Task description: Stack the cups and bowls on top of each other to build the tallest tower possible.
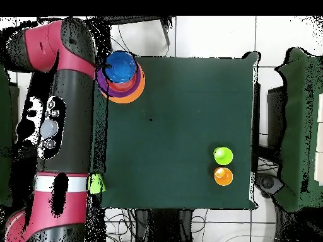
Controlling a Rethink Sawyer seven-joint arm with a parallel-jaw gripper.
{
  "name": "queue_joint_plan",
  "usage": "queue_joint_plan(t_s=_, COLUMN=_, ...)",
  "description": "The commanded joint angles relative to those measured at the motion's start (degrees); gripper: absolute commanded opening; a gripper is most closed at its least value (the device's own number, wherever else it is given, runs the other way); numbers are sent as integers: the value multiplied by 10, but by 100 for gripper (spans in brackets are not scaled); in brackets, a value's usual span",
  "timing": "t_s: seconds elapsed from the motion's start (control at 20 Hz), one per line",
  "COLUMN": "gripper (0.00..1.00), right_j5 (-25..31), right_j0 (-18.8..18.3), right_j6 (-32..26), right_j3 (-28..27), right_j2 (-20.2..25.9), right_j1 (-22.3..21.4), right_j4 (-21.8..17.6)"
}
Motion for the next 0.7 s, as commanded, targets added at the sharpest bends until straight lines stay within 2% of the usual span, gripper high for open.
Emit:
queue_joint_plan(t_s=0.05, gripper=100, right_j5=59, right_j0=-2, right_j6=-199, right_j3=116, right_j2=111, right_j1=-57, right_j4=-44)
queue_joint_plan(t_s=0.3, gripper=100, right_j5=48, right_j0=-8, right_j6=-227, right_j3=155, right_j2=145, right_j1=-88, right_j4=-53)
queue_joint_plan(t_s=0.7, gripper=100, right_j5=20, right_j0=-50, right_j6=-301, right_j3=163, right_j2=169, right_j1=-117, right_j4=-96)
